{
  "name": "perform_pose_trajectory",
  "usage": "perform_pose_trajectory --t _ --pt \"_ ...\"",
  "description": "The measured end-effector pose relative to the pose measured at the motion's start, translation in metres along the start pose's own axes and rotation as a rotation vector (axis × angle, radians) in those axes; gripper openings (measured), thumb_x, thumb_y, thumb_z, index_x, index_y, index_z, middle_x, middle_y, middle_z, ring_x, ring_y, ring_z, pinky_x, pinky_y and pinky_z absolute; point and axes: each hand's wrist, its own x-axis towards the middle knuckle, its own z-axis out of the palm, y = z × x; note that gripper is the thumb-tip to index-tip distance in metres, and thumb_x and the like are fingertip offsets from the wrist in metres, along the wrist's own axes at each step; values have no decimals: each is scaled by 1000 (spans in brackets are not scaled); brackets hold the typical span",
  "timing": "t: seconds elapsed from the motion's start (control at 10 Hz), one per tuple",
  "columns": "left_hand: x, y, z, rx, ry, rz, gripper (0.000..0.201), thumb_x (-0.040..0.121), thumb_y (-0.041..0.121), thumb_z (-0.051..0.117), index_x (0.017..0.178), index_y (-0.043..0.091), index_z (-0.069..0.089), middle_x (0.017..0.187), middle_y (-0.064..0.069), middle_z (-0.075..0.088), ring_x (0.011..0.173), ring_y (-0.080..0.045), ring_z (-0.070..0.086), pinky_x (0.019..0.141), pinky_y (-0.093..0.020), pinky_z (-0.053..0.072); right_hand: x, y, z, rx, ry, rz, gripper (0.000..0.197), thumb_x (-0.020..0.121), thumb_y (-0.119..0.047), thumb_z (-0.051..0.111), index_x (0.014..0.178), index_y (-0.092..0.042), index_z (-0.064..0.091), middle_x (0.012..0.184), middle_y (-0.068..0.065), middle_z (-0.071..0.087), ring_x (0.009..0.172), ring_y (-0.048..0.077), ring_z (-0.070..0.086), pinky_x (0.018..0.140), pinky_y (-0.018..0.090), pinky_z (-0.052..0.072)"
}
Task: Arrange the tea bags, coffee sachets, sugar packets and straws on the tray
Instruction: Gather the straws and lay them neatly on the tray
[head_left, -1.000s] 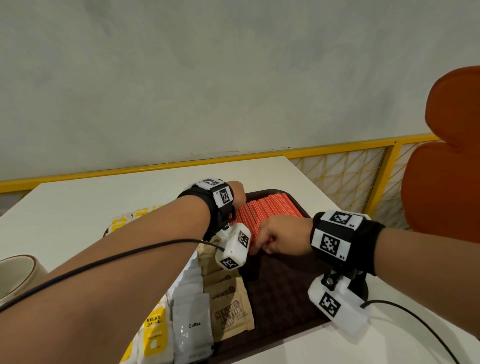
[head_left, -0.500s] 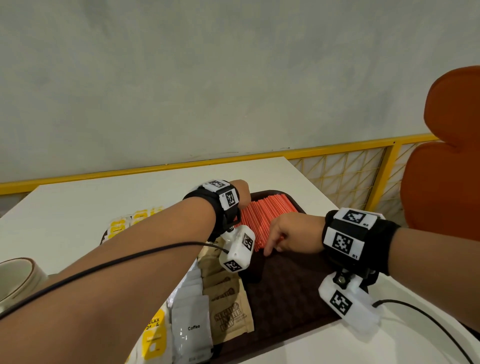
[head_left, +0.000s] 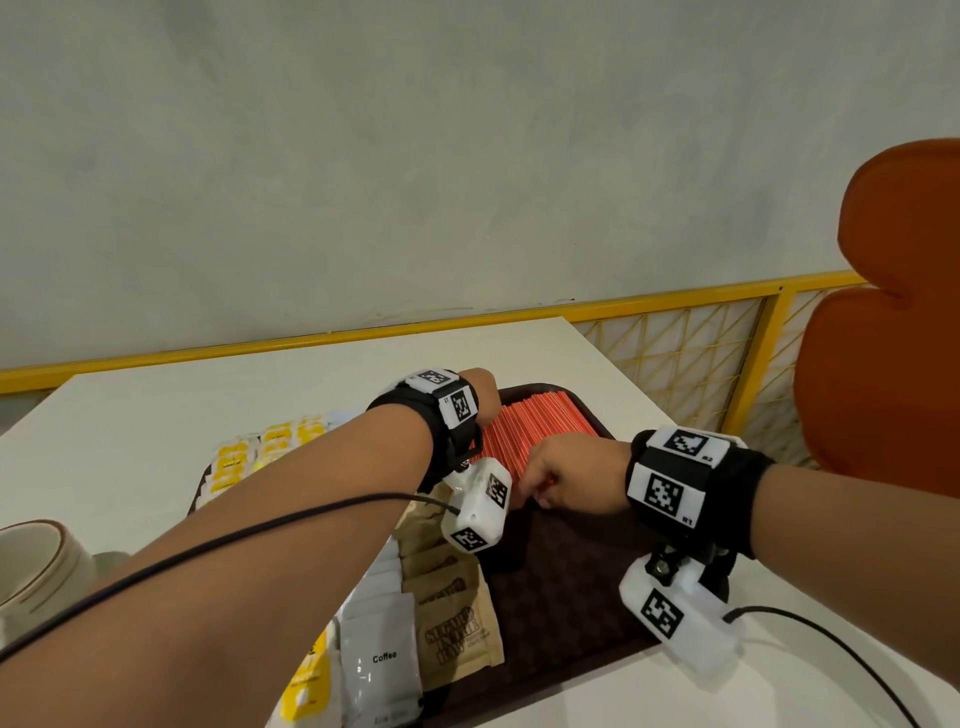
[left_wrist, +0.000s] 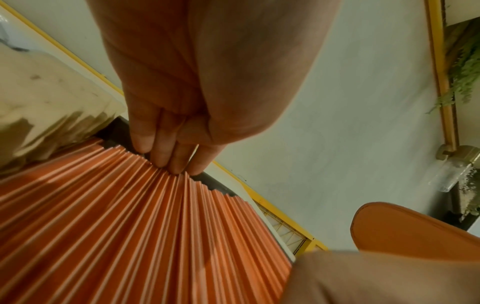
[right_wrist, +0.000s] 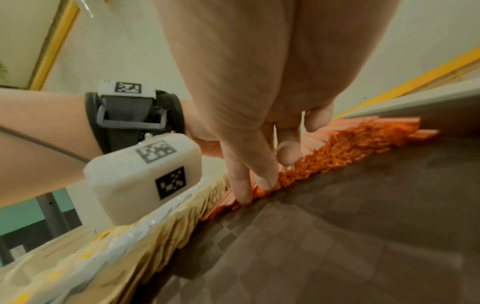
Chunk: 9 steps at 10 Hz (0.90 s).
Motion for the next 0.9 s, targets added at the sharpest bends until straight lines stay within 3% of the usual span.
perform_pose_trajectory --t 0.1,0.2,0.3,0.4,0.5,0.6,0.7,0.8,0.9 --pt "0 -2 -8 -192 54 4 24 98 10 41 80 12 57 77 -3 51 74 -18 48 75 -26 42 -7 -1 -7 60 67 43 29 91 -7 58 113 -20 70 78 -22 53 72 -5 49 69 9 36" --pt "-22 -25 -26 -311 66 56 21 99 6 40 103 3 60 105 -13 60 92 -22 55 91 -29 43 -24 8 -18 194 238 158 18 88 -14 65 97 -27 73 79 -11 63 68 1 54 67 15 43" --pt "-69 -67 -43 -753 45 41 22 96 1 39 84 9 56 88 -8 56 81 -17 55 81 -30 46 -38 22 -16 303 418 300 18 88 -10 62 94 -23 72 90 2 68 81 21 64 68 19 47" --pt "-123 -125 -39 -899 129 -26 27 96 0 37 96 7 63 108 -12 64 100 -19 60 89 -28 44 -49 35 2 382 512 423 20 86 -4 61 101 -13 70 80 -1 63 78 14 58 64 16 42" --pt "-172 -169 -22 -928 301 -95 27 95 -3 41 102 9 65 122 -14 60 101 -17 57 86 -25 40 -57 42 24 459 570 562 37 83 -6 66 120 -5 62 98 10 63 101 27 58 91 33 43" --pt "-210 -191 0 -901 362 -203 37 92 -8 40 122 2 59 119 -12 56 108 -22 50 83 -23 36 -67 44 38 466 549 688 50 88 -15 64 134 -2 49 132 22 53 120 36 51 103 38 38" --pt "-232 -202 18 -863 331 -296 29 90 -9 40 104 3 62 101 -7 57 97 -22 51 80 -24 38 -74 39 48 437 527 754 33 95 -19 54 110 9 62 125 28 57 111 39 54 94 37 40" --pt "-232 -220 30 -789 305 -360 30 89 -5 45 72 20 47 87 -7 53 95 -24 51 94 -38 47 -80 29 51 463 500 792 33 98 -14 45 116 10 59 126 29 56 116 40 52 80 31 37" --pt "-225 -230 34 -808 287 -394 28 90 -1 48 71 19 47 96 -14 55 96 -28 57 89 -45 53 -86 26 55 496 524 840 34 96 -6 46 125 10 53 130 27 53 121 39 50 76 25 31"
